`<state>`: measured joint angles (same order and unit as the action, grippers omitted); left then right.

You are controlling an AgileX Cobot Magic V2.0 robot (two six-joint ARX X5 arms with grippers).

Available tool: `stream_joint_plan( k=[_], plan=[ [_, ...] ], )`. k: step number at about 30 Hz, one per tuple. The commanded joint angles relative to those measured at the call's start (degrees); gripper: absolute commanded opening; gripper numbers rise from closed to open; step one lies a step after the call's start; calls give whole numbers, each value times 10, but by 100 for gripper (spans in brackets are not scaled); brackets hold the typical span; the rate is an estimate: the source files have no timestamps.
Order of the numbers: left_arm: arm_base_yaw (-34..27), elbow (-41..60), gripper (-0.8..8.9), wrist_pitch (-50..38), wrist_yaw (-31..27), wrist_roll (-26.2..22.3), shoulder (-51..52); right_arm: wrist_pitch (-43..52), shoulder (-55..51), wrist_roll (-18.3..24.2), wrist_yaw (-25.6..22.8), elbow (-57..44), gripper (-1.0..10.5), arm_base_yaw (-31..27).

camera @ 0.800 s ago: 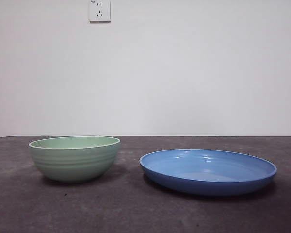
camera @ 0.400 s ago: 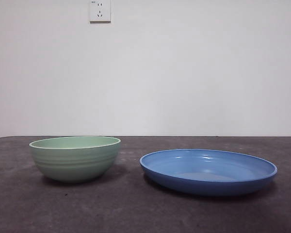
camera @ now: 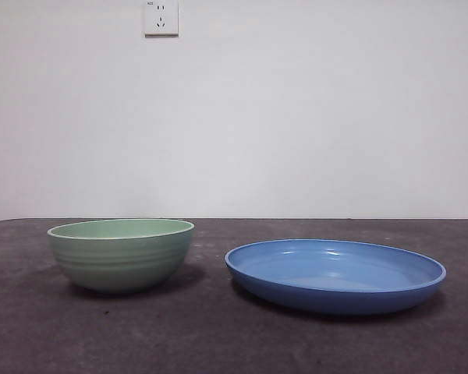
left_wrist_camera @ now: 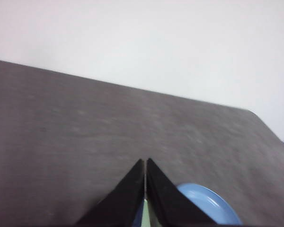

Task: Place the green bowl on the blue plate

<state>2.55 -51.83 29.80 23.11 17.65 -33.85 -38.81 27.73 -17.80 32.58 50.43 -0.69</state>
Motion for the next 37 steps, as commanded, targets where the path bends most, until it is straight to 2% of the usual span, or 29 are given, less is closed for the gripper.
stream_joint_plan(
  k=[1,7,13,20,22,24,25,29,31,37],
  plan=[
    [19,-45,9,28,19,-23,-24,-44,31,47,18,45,12,2],
    [57,-111,9,117,82,-66,-79,-93,76,95,24,90,12,38],
    [71,-122,9,157,103,-80,-93,-92,82,97,24,92,12,81],
    [71,-122,13,160,103,-99,-93,-93,81,95,23,92,13,84],
    [71,-122,49,161,103,-109,-93,-94,81,95,23,92,14,84],
    [71,-122,127,161,103,-110,-93,-95,82,95,23,92,15,84],
    [72,-122,182,161,103,-110,-93,-95,82,95,23,92,38,84],
    [72,-122,466,160,102,-110,-94,-95,82,95,23,92,355,84],
    [72,-122,557,160,99,-110,-94,-95,82,94,23,92,475,84],
    [78,-122,589,161,99,-112,-98,-95,82,92,17,92,603,84]
  ],
)
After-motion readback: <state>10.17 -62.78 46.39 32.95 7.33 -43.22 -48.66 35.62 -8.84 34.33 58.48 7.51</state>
